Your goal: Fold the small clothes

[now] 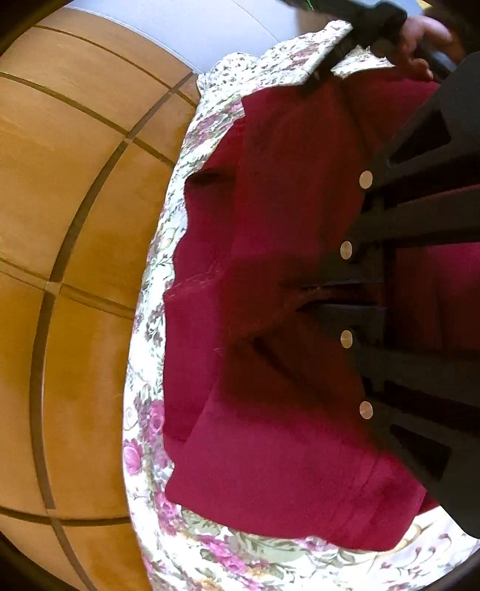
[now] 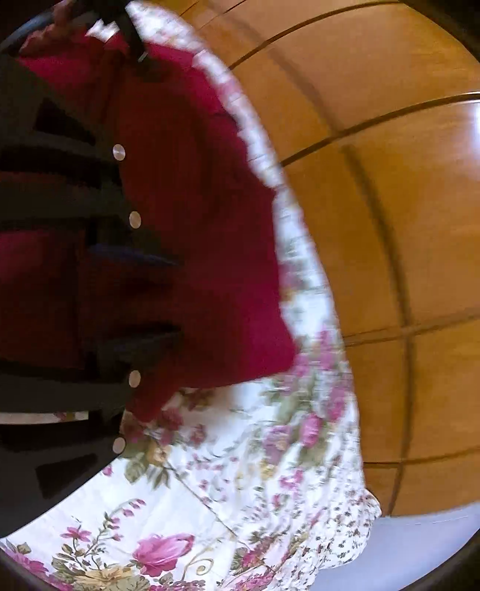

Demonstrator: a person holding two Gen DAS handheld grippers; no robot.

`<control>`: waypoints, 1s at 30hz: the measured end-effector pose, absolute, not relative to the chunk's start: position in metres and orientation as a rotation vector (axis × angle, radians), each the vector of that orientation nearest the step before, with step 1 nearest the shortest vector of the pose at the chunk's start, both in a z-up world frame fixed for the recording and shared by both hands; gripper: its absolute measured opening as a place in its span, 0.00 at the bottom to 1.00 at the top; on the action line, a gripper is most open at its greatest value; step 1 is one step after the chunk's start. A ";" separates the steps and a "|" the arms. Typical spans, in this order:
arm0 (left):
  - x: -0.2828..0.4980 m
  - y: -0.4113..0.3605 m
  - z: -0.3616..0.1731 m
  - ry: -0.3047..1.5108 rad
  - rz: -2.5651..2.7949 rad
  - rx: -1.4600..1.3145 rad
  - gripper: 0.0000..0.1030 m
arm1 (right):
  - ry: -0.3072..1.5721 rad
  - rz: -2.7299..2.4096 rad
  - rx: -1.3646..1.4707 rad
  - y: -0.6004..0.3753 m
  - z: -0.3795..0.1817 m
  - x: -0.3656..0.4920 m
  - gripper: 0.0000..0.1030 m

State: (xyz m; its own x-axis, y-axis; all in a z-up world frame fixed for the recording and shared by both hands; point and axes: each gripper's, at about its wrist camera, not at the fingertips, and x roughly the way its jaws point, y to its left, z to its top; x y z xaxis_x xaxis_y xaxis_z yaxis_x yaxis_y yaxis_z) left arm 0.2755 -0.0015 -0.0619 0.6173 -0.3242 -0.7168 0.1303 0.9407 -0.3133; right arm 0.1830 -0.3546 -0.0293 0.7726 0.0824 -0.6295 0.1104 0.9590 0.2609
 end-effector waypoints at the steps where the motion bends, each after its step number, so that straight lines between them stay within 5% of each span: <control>1: 0.276 0.002 -0.065 0.872 -0.250 -0.243 0.06 | 0.703 -0.044 0.279 -0.356 -0.029 0.183 0.32; 8: 0.274 0.018 -0.079 0.868 -0.262 -0.315 0.09 | 0.791 -0.042 0.266 -0.357 -0.048 0.189 0.35; 11: 0.260 0.028 -0.071 0.879 -0.277 -0.367 0.38 | 0.729 -0.027 0.346 -0.365 -0.037 0.165 0.48; 13: 0.234 0.036 -0.062 0.843 -0.255 -0.387 0.69 | 0.706 -0.001 0.418 -0.369 -0.030 0.140 0.51; 15: 0.204 0.045 -0.055 0.802 -0.228 -0.385 0.76 | 0.714 0.027 0.468 -0.369 -0.026 0.118 0.51; 30: 0.053 0.110 -0.072 0.850 -0.273 -0.463 0.72 | 0.849 0.055 0.589 -0.435 -0.049 -0.045 0.52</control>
